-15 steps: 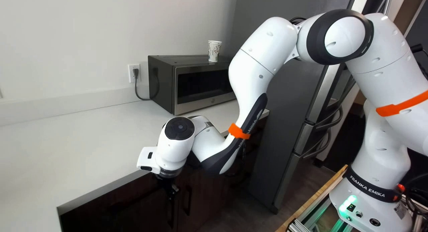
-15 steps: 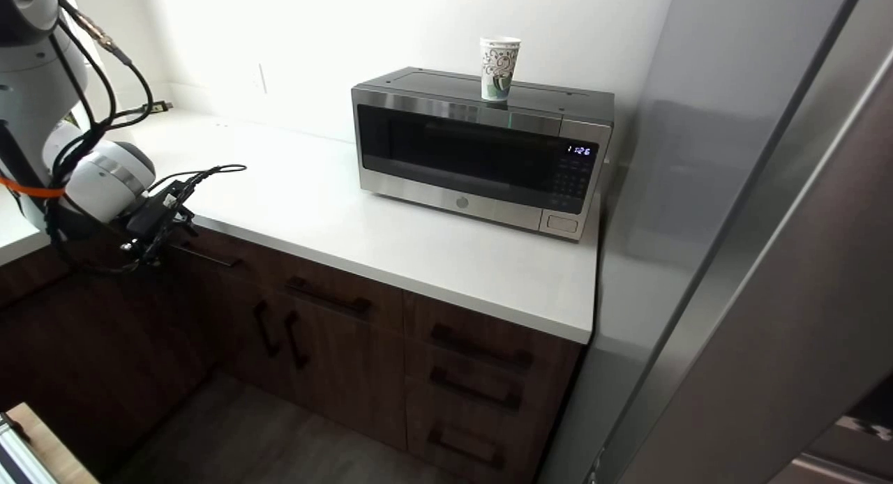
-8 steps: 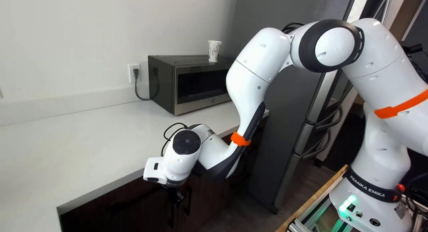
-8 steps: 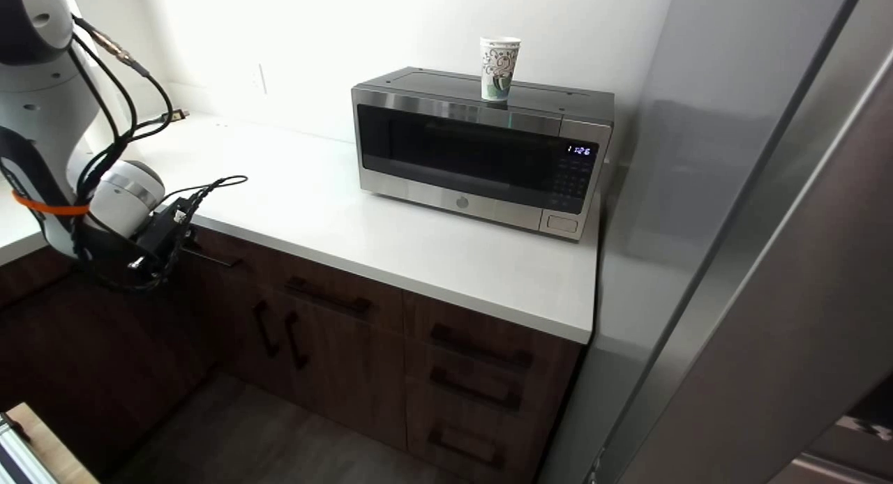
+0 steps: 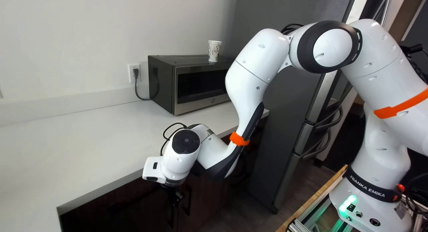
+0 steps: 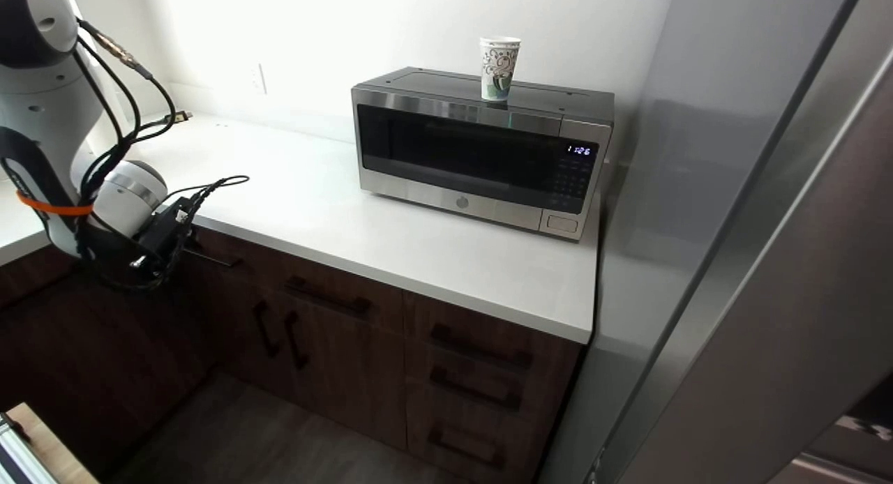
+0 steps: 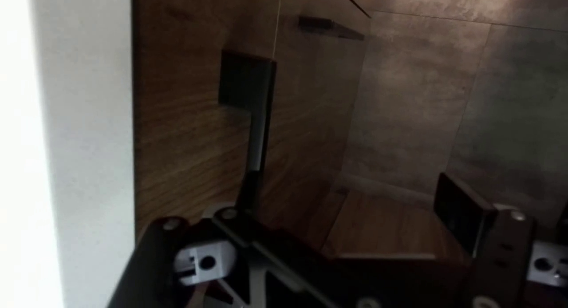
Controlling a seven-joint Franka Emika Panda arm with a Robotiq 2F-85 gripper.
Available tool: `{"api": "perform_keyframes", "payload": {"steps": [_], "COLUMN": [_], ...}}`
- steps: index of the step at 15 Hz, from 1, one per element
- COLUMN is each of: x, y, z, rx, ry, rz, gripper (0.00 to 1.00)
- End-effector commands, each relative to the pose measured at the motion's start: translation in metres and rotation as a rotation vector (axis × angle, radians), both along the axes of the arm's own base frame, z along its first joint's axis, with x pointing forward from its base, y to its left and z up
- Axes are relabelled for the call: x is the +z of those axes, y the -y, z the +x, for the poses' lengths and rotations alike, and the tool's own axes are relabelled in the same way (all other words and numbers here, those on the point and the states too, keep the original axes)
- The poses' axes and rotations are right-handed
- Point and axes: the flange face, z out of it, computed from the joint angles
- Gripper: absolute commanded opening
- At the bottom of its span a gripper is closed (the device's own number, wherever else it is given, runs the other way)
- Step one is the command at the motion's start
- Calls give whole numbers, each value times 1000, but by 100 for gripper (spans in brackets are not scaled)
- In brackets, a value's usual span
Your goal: Completely open the drawer to the left
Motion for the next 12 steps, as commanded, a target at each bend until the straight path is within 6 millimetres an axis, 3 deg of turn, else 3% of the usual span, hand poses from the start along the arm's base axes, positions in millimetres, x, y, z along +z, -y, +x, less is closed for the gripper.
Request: {"api": "perform_keyframes", "payload": {"steps": [1, 12], "x": [-11, -46], "y": [-1, -2], "z": [6, 13], "rx": [-3, 68], "ry": [18, 83], "rz": [8, 16], "gripper": [100, 100]}}
